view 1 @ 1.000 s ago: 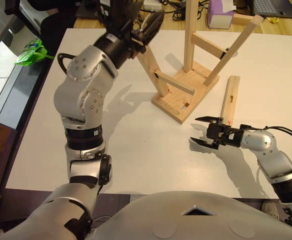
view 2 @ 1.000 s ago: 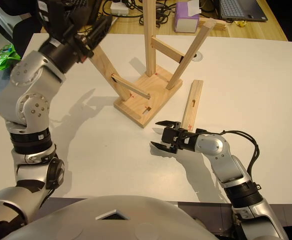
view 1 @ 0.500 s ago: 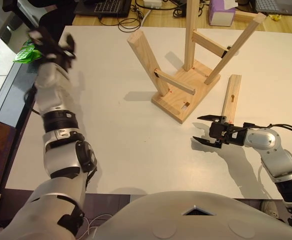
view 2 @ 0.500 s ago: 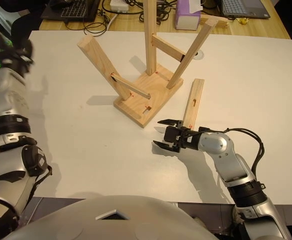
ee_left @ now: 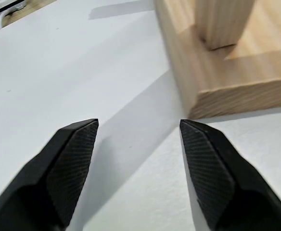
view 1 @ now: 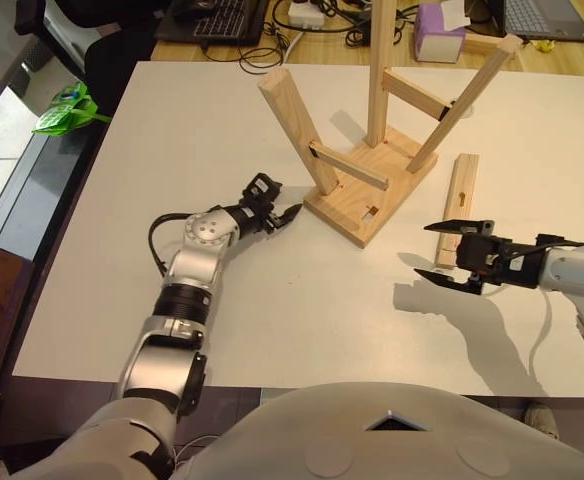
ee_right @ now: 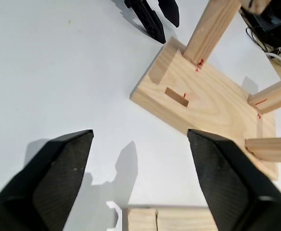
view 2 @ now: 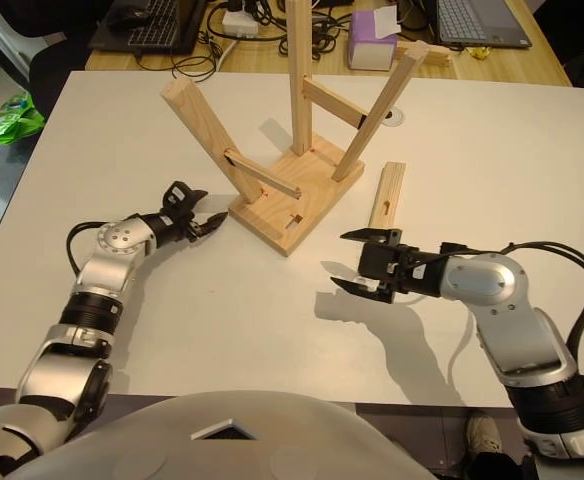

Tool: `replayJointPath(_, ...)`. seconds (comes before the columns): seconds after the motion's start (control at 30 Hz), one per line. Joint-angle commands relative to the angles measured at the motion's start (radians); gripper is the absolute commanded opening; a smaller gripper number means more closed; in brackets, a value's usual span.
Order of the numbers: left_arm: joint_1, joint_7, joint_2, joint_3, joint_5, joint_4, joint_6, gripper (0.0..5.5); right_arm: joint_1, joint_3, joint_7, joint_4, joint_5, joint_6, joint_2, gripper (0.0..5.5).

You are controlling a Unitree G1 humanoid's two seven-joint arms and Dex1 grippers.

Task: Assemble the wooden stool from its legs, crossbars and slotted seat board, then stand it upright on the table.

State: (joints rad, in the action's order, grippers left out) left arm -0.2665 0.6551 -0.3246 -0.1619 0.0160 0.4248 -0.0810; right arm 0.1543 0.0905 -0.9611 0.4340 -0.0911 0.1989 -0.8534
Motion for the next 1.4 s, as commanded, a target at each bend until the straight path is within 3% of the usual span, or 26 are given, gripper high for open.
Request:
replayJointPath(0.03, 0.080, -0.042, 0.071, -0.044, -0.007, -0.134, -0.091, 3.13, 0.073, -0.052, -0.020, -0.016, 0.003, -0.001, -0.063, 3.61)
replayJointPath(0.23, 0.158, -0.081, 0.124, -0.100, -0.009, -0.330, -0.213, 3.13, 0.111, -0.045, -0.033, -0.056, 0.072, -0.024, -0.133, 3.61)
replayJointPath(0.53, 0.220, -0.133, 0.186, -0.157, -0.036, -0.527, -0.371, 3.13, 0.076, -0.103, 0.017, -0.121, 0.063, -0.096, -0.092, 3.61)
replayJointPath(0.7, 0.272, -0.228, 0.180, -0.081, -0.042, -0.615, -0.407, 3.13, 0.022, -0.150, 0.072, -0.229, 0.013, -0.139, -0.024, 3.61)
replayJointPath(0.87, 0.275, -0.281, 0.189, -0.017, -0.068, -0.655, -0.409, 3.18, 0.044, -0.145, 0.259, -0.245, 0.020, -0.117, 0.156, 4.34)
replayJointPath(1.07, 0.241, -0.296, 0.199, -0.030, -0.068, -0.614, -0.393, 3.18, 0.127, -0.071, 0.272, -0.155, -0.044, 0.074, 0.245, 5.38)
replayJointPath(1.4, 0.204, -0.291, 0.181, 0.007, -0.097, -0.572, -0.360, 3.18, 0.022, -0.018, 0.564, -0.181, 0.212, 0.249, 0.312, 5.38)
